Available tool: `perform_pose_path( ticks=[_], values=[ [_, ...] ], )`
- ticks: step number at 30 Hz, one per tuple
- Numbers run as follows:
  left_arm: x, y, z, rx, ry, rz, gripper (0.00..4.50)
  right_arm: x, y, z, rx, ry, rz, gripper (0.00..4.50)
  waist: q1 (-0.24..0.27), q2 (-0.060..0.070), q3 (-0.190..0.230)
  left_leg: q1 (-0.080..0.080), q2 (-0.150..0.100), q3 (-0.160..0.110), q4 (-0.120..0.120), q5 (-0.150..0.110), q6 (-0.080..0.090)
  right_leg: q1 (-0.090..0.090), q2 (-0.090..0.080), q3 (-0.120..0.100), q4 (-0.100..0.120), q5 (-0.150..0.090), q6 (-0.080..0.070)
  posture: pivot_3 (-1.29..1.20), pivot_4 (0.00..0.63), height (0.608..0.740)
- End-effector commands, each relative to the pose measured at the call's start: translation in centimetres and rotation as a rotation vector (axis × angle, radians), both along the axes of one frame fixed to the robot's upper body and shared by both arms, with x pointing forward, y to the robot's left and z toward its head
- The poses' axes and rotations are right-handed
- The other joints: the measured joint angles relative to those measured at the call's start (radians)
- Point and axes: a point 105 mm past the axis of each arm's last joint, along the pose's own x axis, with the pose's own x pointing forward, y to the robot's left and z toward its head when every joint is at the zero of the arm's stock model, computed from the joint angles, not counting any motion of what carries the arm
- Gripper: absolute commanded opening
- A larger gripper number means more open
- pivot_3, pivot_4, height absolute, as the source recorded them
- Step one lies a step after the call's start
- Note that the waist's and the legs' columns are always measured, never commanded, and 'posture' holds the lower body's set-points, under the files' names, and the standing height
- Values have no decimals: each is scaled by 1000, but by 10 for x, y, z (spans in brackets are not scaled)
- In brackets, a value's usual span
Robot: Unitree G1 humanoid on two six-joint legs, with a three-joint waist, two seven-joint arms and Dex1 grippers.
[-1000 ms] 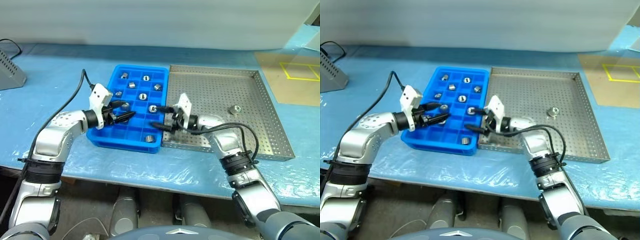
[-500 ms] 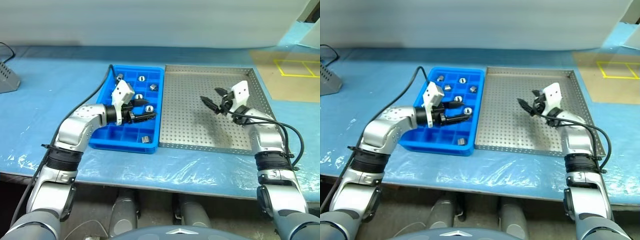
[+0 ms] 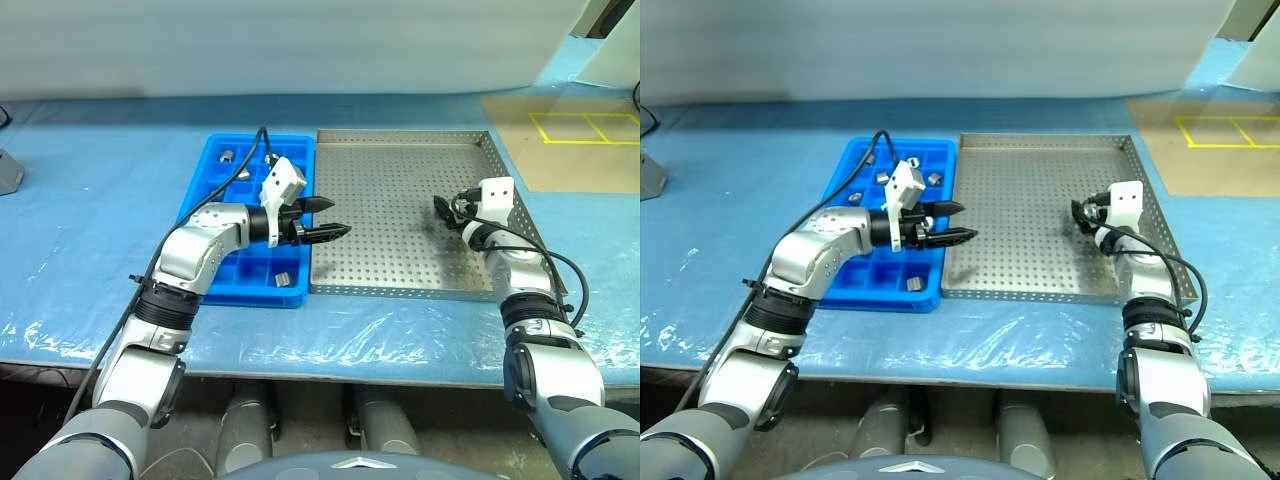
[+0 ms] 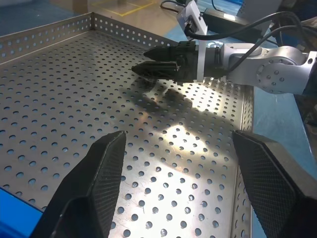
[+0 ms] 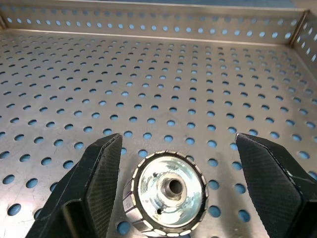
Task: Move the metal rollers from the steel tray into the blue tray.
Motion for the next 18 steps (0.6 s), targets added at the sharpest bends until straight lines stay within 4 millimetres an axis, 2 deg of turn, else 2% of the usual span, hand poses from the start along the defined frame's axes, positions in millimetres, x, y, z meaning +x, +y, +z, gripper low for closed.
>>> perform_pose_path(
  ticks=[1,3,7,10,13,18],
  values=[
    [-2,5,9,-6,-36,4,3610,4,-7,12,38,-45,-36,3743,3,0,0,0,0,0,0,0,0,0,0,0,0,0,0,-277,150,740],
    [-2,8,7,0,-35,18,3610,2,-9,1,53,-3,-49,3743,5,0,0,0,0,0,1,0,1,0,0,0,0,0,0,-267,150,740],
    [-3,11,5,4,-32,28,3610,1,-15,-9,73,42,-89,3743,7,0,0,-1,0,0,2,-1,1,1,0,0,0,0,0,-260,150,740],
    [-4,12,4,7,-28,31,3610,0,-12,-10,68,28,-80,3147,8,0,0,0,0,0,4,-3,-1,2,0,0,1,0,0,-254,150,740],
    [-4,13,3,13,-26,35,3610,0,-3,-14,50,42,-47,2188,8,0,0,0,0,0,5,-3,0,2,0,0,1,0,0,-254,150,740],
    [-3,17,3,23,-29,45,3610,2,10,-12,41,24,-1,1852,5,0,0,0,1,0,4,-3,-1,2,0,0,1,0,0,-257,150,740]
  ],
)
